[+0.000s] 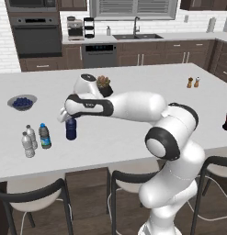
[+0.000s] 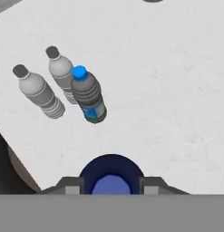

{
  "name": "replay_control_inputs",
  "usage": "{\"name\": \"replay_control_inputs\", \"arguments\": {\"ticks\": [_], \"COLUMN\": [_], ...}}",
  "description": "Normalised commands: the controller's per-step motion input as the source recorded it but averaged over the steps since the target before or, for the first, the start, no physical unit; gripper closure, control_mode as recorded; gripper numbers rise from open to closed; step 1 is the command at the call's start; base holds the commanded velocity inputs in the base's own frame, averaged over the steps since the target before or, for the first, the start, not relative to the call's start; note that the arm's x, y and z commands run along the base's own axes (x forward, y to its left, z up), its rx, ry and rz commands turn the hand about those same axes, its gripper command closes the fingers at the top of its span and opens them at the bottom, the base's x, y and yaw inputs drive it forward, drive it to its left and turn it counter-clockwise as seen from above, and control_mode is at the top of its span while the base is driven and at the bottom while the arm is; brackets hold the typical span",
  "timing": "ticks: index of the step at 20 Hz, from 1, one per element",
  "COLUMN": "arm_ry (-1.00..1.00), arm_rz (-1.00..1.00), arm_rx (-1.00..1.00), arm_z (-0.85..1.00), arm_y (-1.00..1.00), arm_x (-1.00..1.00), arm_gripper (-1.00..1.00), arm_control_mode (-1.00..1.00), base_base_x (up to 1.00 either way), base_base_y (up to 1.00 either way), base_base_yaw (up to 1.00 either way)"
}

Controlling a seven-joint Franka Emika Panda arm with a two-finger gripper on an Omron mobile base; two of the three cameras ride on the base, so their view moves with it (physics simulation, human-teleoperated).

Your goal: Move the plastic bottles in the middle to the plastics group, and the glass bottles in the middle to the glass group.

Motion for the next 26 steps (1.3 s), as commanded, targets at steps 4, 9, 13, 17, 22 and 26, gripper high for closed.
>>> {"name": "replay_control_inputs", "arguments": {"ticks": [4, 9, 13, 17, 22, 26], "arm_ry": [-0.03, -0.09, -0.09, -0.06, -0.03, 0.0], "arm_rz": [0.01, 0.02, 0.02, 0.02, 0.02, 0.0], "arm_rx": [0.0, 0.0, 0.0, 0.0, 0.0, 0.0], "arm_z": [-0.18, -0.46, -0.43, -0.16, -0.17, -0.34], "arm_y": [0.06, 0.15, 0.13, 0.11, 0.1, 0.0], "arm_x": [0.0, 0.0, 0.0, 0.0, 0.0, 0.0], "arm_gripper": [1.0, 1.0, 1.0, 1.0, 1.0, 1.0], "arm_control_mode": [-1.0, -1.0, -1.0, -1.0, -1.0, -1.0], "base_base_x": [0.0, 0.0, 0.0, 0.0, 0.0, 0.0], "base_base_y": [0.0, 0.0, 0.0, 0.0, 0.0, 0.0], "base_base_yaw": [0.0, 0.0, 0.0, 0.0, 0.0, 0.0]}}
